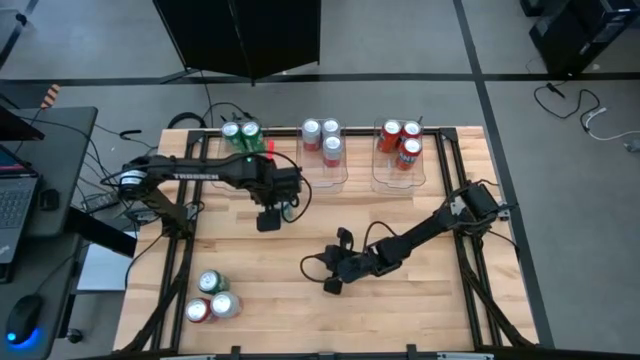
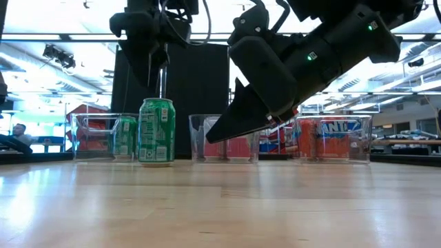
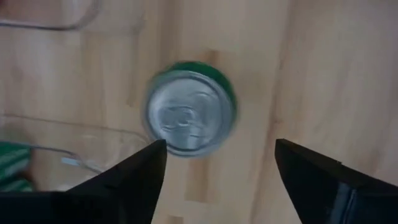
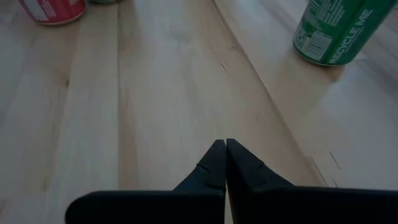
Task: Sort soda cans
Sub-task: Put the green soda can into the left transparent bin
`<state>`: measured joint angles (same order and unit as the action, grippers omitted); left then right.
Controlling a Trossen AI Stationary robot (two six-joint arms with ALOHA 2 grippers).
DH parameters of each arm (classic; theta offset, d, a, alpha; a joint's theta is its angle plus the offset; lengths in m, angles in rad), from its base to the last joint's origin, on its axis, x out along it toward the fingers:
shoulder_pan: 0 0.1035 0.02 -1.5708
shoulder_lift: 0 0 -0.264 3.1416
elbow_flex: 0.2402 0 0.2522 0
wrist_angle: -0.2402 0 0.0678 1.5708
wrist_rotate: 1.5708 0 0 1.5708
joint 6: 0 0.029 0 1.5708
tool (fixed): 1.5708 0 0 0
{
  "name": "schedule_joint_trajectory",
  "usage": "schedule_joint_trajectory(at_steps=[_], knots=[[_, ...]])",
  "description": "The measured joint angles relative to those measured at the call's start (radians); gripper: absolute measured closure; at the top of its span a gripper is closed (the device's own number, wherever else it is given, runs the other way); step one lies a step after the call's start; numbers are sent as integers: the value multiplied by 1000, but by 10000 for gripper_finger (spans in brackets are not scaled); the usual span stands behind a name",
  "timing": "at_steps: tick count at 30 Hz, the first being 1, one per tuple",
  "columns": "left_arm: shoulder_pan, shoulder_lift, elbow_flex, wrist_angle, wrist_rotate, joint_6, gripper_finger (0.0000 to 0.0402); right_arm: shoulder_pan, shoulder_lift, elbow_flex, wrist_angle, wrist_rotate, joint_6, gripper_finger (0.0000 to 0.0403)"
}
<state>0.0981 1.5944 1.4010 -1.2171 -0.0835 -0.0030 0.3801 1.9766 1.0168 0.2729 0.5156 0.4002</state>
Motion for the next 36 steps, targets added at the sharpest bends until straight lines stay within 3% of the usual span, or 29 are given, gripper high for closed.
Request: schedule_joint_trajectory(at_steps=[4,16,26,36], knots=[[28,0,0,14,-18,21,96,0,0,0,0,0,-8,403],[98,34,-3,62,110,29,96,7,0,0,0,-4,-10,403],[107,30,-59,120,102,56,96,8,0,0,0,-11,-10,403],[103,36,-27,77,121,61,96,8,0,0,0,-11,-10,403]])
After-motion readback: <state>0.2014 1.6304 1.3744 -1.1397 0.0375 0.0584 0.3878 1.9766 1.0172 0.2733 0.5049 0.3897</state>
